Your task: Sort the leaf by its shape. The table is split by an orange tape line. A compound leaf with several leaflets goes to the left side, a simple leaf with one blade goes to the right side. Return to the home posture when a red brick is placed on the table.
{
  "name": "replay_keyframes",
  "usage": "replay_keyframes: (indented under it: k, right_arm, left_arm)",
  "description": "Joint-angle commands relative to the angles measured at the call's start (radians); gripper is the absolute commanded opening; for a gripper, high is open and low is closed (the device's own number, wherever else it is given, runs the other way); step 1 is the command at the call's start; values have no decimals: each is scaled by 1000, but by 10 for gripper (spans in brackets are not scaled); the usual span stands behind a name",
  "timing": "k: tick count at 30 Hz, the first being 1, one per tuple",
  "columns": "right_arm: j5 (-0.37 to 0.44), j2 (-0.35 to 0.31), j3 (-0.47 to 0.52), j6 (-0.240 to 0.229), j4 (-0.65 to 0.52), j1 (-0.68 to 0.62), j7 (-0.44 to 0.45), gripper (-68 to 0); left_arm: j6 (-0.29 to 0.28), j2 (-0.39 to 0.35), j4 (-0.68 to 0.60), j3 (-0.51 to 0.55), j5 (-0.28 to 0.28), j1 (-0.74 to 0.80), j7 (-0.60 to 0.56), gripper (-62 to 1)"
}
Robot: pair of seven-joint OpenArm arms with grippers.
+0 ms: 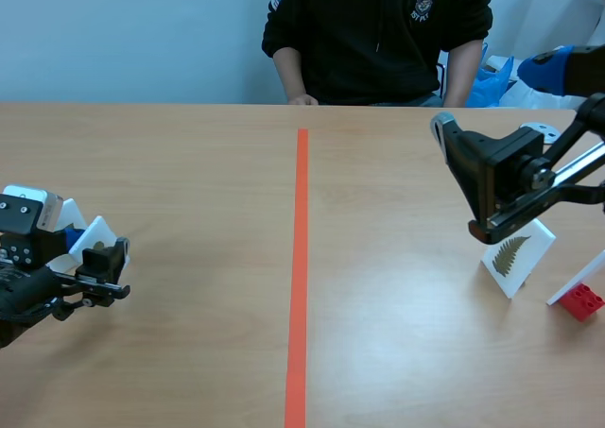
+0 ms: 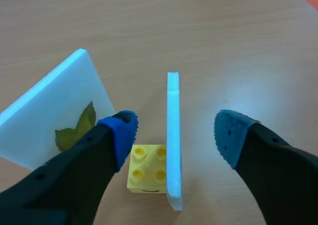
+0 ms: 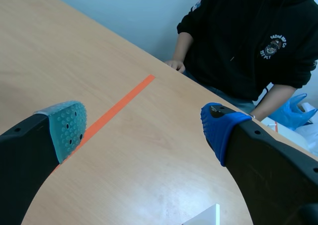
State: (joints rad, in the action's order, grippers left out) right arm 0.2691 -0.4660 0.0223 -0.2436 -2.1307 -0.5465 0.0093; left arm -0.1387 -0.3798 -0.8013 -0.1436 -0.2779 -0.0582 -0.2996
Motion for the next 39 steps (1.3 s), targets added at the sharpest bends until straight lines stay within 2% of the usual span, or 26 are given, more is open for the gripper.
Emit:
replay_keyframes:
  k: [1,6,9,14,30,39]
  right_arm:
    - [3,-7,11,7,-3,13,16,-200]
    - [3,-7,11,7,-3,13,16,-200]
    - [3,-7,11,7,-3,13,16,-200]
    - [3,-7,11,7,-3,13,16,-200]
    - [3,-8,11,7,-3,18,15,-200]
    - [3,-8,11,7,-3,18,16,-200]
  left_arm:
    - [-2,-6,-19,-1,-7,-5,-14,-186]
    - [-2,-6,-19,-1,-11,-5,-18,-53]
    - [-2,-6,-24,-1,-15,-5,-17,-26]
    - [-2,-17,-134,-1,-14,44,-12,-26]
    - [-6,-123,-796,58,-16,379,48,-26]
    - [-7,-122,-1031,79,-17,483,92,-26]
